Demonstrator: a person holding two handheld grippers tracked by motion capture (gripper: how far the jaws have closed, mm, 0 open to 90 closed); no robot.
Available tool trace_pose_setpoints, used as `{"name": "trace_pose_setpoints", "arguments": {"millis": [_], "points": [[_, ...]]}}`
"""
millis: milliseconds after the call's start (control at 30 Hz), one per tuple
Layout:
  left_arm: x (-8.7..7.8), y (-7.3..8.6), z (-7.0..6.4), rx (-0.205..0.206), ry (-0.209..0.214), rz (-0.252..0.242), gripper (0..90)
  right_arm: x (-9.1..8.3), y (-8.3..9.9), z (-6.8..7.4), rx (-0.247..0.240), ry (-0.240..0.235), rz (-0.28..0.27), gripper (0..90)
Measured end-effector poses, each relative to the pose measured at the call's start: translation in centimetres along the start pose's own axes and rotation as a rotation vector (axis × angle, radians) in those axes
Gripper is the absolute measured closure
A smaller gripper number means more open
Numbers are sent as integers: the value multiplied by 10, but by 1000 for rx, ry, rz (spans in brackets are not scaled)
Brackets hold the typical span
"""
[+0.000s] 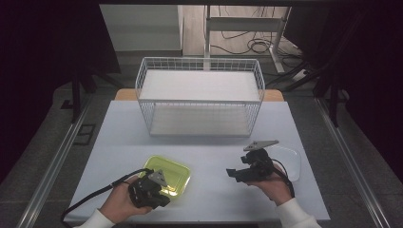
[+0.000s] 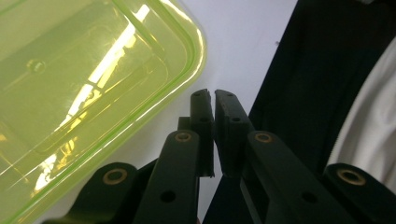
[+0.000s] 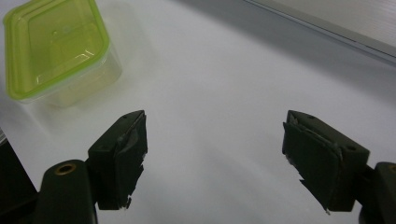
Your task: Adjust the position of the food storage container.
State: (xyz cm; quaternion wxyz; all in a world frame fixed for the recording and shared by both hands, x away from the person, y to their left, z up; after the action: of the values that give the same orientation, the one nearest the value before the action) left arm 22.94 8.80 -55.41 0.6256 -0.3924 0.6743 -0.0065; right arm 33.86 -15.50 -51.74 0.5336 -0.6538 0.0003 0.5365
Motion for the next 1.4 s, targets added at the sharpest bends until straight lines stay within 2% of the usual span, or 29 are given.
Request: {"name": "trace_pose_setpoints", "arguments": {"millis": [33,100,133,167,300,533,700,933,1033,1133,1233,1333,1367,1400], "points": [[0,1,3,17,-7,23,868,0,0,0,0,0,1,220],[4,1,5,5,-22,27,873,0,0,0,-1,1,2,220],[4,1,7,16,-25,36,882,1,0,0,-1,2,3,220],[7,-2,5,-17,-29,2,885,1,0,0,0,3,5,220],[7,-6,12,-34,-61,-24,896,1,1,-1,0,7,11,220],[13,-17,18,-47,-67,-57,900,2,1,-1,3,10,12,219],[18,-25,23,-87,-70,-89,900,2,1,-3,4,18,16,219],[20,-30,30,-121,-78,-111,900,3,2,-3,7,17,22,219],[21,-29,30,-126,-84,-103,900,3,2,-3,5,21,23,217],[14,-27,28,-115,-87,-103,900,3,2,-4,5,30,21,216],[0,-26,27,-99,-105,-126,900,3,2,-4,8,32,20,216],[-22,-22,33,-103,-170,-155,900,2,3,-4,11,31,20,216],[-28,-20,37,-115,-201,-165,900,2,3,-4,11,31,20,216],[-33,-18,41,-140,-208,-182,900,2,3,-4,12,32,19,216]]}}
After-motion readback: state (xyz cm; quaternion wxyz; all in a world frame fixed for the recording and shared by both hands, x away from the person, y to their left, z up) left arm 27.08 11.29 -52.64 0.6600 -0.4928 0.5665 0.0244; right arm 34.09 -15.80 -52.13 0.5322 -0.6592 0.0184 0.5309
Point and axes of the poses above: each handheld gripper's, and its own axes: x roughly forward along the jaws, y roughly out of its underside, z roughly to its left, the point moved 9 cm from there along x, roughly forward along the jaws, and after that the axes turned 4 degrees about -z, right-handed, at the moved point
